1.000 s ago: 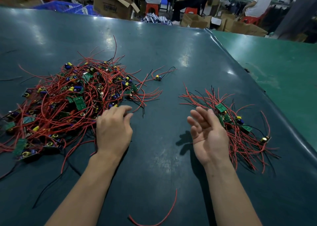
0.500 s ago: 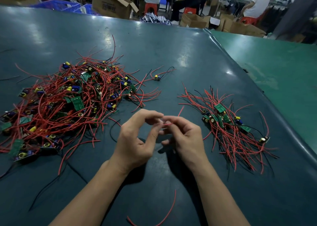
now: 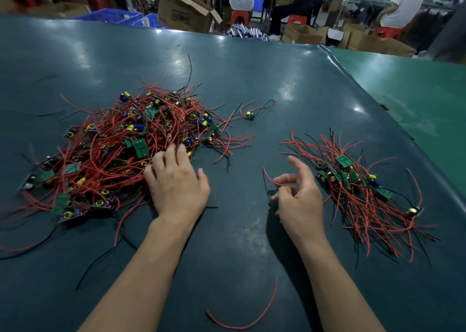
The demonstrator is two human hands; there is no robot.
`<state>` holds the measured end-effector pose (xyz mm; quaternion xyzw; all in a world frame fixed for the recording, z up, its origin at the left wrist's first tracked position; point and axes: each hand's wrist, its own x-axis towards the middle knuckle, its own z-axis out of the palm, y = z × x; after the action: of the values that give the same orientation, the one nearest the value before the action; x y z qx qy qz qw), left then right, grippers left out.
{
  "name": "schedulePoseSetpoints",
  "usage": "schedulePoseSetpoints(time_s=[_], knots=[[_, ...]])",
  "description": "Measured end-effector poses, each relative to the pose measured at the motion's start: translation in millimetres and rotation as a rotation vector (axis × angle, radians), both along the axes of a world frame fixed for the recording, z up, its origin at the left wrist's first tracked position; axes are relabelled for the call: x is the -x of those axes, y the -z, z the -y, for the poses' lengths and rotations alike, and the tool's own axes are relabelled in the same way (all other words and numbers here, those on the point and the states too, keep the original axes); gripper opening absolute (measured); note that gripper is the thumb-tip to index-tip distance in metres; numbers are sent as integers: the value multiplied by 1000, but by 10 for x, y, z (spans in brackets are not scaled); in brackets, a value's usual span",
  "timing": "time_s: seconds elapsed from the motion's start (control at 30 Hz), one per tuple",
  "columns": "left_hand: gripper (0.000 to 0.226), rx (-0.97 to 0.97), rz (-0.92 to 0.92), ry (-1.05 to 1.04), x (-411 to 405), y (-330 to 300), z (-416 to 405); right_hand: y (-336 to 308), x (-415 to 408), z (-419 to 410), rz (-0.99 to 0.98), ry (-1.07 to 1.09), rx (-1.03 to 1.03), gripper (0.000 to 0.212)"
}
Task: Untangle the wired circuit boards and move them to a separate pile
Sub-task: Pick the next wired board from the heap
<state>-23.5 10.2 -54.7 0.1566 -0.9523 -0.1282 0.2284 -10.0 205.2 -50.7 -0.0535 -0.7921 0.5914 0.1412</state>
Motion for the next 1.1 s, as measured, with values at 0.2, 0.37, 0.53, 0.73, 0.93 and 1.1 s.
schedulePoseSetpoints(time_s=[0.2,0.37,0.53,0.73,0.93,1.1], knots=[[36,-14,13,-55,-21,-50,18,-42,-63,-2,-18,-85,-17,38],[14,-42,-133,13,-114,-67,-18,-71,-85,-6,-24,-71,35,32],[17,-120,-552,490,-160,-141,-96,-111,-110,3,-45,-81,61,28],[13,-125,-636,904,-268,-131,-326,-181,-157,101,121,-416,480,35],[5,67,-671,931,-240,-144,-387,-180,-136,51,95,-331,525,9],[9,146,-807,658,-334,-174,-467,-235,-127,69,58,-299,576,15]])
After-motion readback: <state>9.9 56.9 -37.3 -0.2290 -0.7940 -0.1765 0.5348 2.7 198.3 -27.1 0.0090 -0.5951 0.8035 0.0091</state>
